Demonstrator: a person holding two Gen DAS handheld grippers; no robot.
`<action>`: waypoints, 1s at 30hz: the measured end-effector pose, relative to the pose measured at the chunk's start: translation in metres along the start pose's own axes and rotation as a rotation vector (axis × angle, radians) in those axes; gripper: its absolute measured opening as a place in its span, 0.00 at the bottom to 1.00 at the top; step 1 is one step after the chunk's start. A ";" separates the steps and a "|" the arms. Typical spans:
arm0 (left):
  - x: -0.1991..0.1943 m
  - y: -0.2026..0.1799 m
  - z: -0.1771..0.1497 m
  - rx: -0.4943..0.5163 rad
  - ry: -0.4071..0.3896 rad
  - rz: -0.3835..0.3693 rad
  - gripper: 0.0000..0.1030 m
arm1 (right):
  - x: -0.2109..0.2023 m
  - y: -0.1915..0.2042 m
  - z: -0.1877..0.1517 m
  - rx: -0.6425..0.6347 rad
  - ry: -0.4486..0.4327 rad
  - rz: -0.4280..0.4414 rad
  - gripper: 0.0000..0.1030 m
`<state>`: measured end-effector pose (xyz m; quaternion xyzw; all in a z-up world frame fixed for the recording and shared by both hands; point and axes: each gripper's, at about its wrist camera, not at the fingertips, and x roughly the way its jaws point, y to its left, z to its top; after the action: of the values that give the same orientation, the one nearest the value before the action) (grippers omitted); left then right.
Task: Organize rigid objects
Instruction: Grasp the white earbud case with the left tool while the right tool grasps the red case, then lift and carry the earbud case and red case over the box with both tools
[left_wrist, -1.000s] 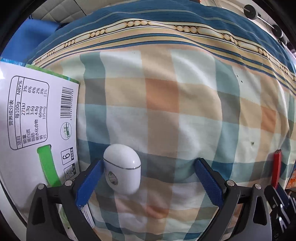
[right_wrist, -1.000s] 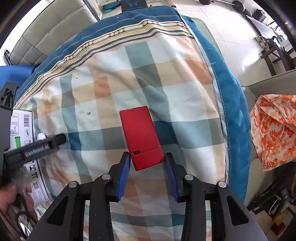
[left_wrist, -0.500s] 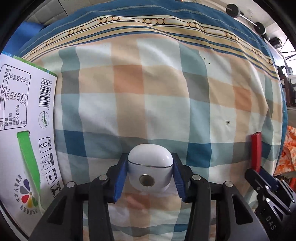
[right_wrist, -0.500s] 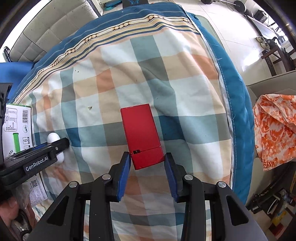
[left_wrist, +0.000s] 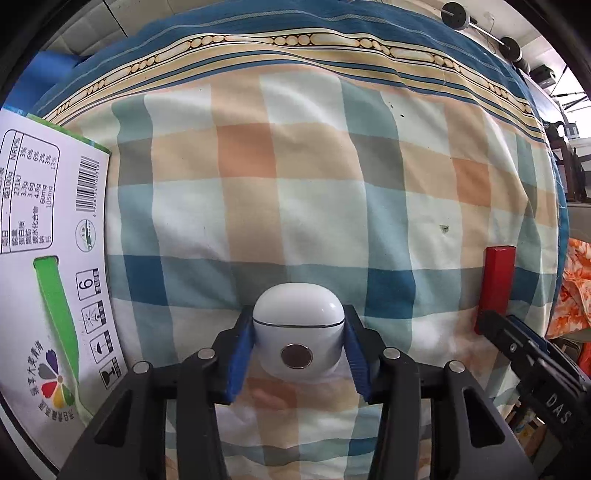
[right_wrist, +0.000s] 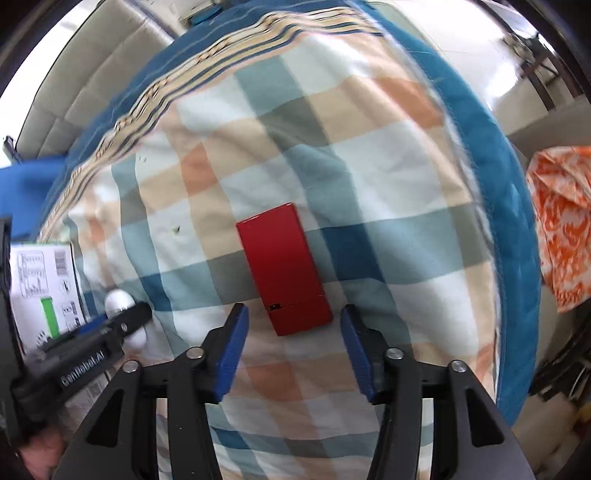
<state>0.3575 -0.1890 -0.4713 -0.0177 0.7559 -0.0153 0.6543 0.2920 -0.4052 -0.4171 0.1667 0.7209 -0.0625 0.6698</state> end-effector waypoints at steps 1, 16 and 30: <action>-0.002 0.000 -0.004 0.003 -0.006 0.000 0.42 | 0.001 0.000 0.002 0.004 -0.005 -0.002 0.58; -0.041 -0.024 -0.058 0.047 -0.086 0.007 0.42 | 0.004 0.043 -0.011 -0.106 -0.031 -0.110 0.36; -0.195 0.032 -0.124 0.115 -0.332 -0.140 0.42 | -0.122 0.091 -0.089 -0.164 -0.169 0.119 0.35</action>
<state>0.2625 -0.1483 -0.2618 -0.0351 0.6323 -0.1005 0.7674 0.2428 -0.3111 -0.2766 0.1481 0.6535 0.0227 0.7419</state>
